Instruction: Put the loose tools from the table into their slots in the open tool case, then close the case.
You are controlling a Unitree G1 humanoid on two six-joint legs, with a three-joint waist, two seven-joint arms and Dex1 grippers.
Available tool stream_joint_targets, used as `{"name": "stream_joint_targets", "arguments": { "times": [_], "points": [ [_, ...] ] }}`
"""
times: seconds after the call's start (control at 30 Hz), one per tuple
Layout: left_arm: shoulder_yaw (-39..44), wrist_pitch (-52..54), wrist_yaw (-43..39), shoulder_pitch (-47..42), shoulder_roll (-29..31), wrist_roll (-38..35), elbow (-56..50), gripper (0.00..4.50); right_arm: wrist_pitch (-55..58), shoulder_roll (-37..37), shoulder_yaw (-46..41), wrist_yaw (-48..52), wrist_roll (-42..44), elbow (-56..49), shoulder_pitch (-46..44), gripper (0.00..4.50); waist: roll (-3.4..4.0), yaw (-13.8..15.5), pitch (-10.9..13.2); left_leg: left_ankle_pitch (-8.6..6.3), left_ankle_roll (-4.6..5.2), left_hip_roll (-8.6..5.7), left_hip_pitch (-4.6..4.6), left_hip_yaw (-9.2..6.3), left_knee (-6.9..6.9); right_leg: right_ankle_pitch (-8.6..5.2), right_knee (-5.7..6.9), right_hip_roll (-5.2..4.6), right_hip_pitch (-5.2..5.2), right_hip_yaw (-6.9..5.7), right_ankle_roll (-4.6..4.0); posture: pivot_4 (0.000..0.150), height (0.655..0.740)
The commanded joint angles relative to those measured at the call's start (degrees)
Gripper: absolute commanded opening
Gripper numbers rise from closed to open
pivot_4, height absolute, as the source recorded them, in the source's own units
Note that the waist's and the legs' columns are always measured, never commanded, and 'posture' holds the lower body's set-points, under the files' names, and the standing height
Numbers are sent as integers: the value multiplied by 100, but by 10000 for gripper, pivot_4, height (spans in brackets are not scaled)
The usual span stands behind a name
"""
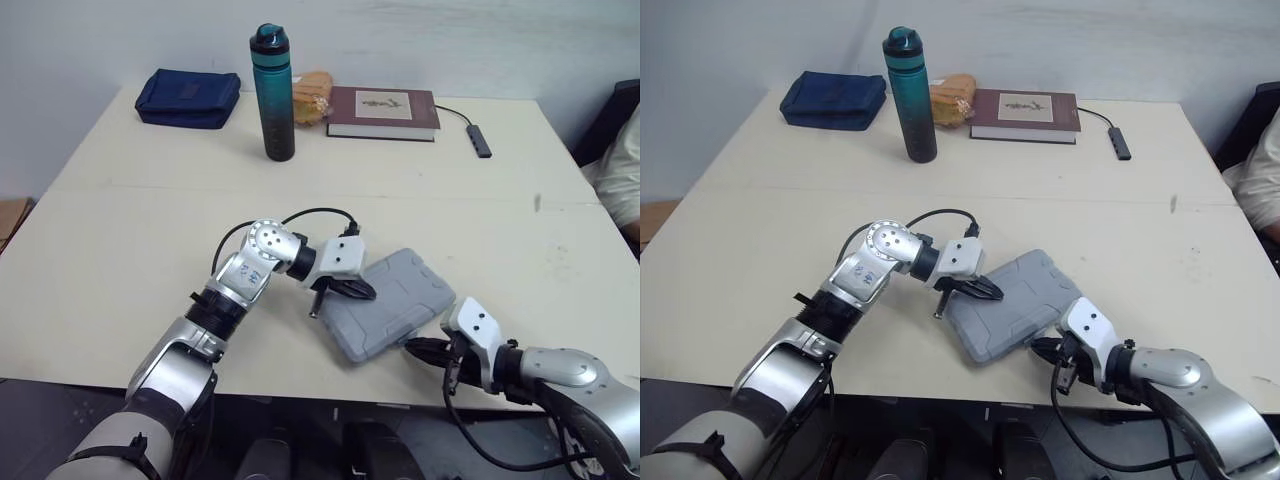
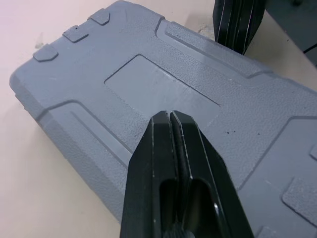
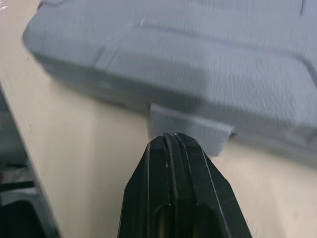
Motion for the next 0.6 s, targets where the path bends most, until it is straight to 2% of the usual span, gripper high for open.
{"name": "stream_joint_targets", "arguments": {
  "times": [0.03,0.27,0.6],
  "points": [
    [-297,64,51,134,-5,379,328,96,-32,200,73,-202,-125,84,-185,1014,-16,-1,-11,0,0,0,0,-1,0,0,1,0,0,-1,0,1500,7400],
    [-428,-32,51,270,-69,431,243,96,-257,896,101,-395,-118,334,-496,1014,-52,-92,-40,1,-2,6,6,-1,-7,0,7,7,-2,1,0,1500,7400],
    [-292,109,122,295,-88,345,193,96,-191,829,119,-220,-276,257,-480,1014,-50,-137,-48,-1,3,5,8,-1,-7,0,11,4,-1,2,-1,1500,7400]
  ]
}}
